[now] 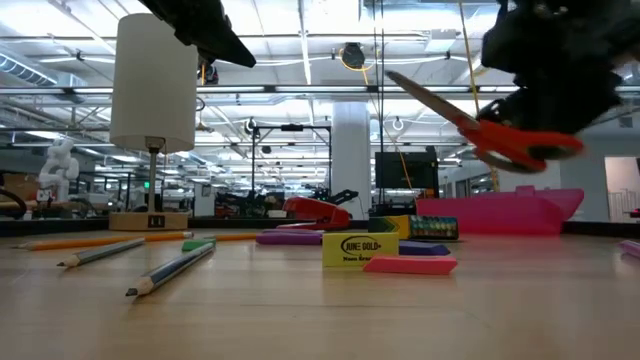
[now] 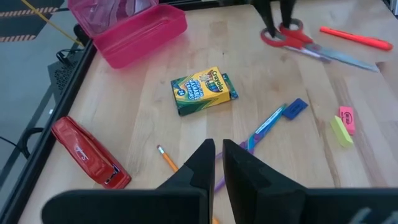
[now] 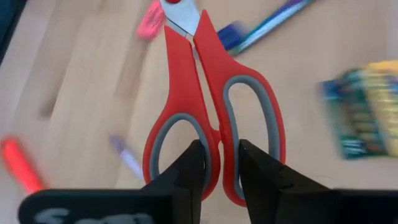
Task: Pack school essentials
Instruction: Put the orange scissors into the pink supply box
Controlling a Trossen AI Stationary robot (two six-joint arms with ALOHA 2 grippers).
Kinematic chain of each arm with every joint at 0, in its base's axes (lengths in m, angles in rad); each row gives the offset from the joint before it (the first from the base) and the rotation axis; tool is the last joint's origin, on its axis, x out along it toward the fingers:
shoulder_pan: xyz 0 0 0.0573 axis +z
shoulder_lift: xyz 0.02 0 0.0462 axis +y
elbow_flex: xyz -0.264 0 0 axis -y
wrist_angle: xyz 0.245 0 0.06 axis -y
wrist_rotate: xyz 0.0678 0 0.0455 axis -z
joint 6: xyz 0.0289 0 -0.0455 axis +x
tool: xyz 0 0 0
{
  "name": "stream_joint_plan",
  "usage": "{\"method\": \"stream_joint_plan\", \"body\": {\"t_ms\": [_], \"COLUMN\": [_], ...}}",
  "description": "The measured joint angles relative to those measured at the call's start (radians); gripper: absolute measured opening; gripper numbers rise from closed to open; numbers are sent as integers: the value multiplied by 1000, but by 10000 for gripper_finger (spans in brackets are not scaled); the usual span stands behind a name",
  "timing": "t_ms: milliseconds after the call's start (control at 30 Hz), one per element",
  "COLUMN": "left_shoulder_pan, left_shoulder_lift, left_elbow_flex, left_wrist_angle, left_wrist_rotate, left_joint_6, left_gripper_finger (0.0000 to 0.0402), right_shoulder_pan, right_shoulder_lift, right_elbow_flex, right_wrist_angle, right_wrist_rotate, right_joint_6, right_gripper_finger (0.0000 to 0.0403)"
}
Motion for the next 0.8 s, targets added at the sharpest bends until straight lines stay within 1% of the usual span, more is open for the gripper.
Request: {"method": "stream_joint_plan", "body": {"t_ms": [133, 267, 400, 600, 733, 800], "left_shoulder_pan": [1, 1, 1, 1, 1, 1], "left_shoulder_lift": [0, 0, 0, 0, 0, 0], "left_elbow_flex": [0, 0, 0, 0, 0, 0], "left_wrist_angle": [9, 22, 25, 25, 25, 25], "left_wrist_rotate": [-2, -2, -3, -3, -3, -3], "left_joint_6": [38, 80, 106, 133, 126, 125], "left_gripper_finger": [35, 35, 35, 35, 35, 35], "right_shoulder_pan": [-72, -167, -269, -410, -502, -553], "right_shoulder_lift": [-81, -131, -153, -154, -155, -156], "right_elbow_flex": [0, 0, 1, 1, 2, 14], "right_wrist_angle": [-23, -63, -125, -182, -197, -245], "right_wrist_rotate": [71, 154, 154, 174, 176, 178], "right_joint_6": [72, 173, 254, 323, 324, 315], "right_gripper_finger": [74, 74, 74, 74, 74, 74]}}
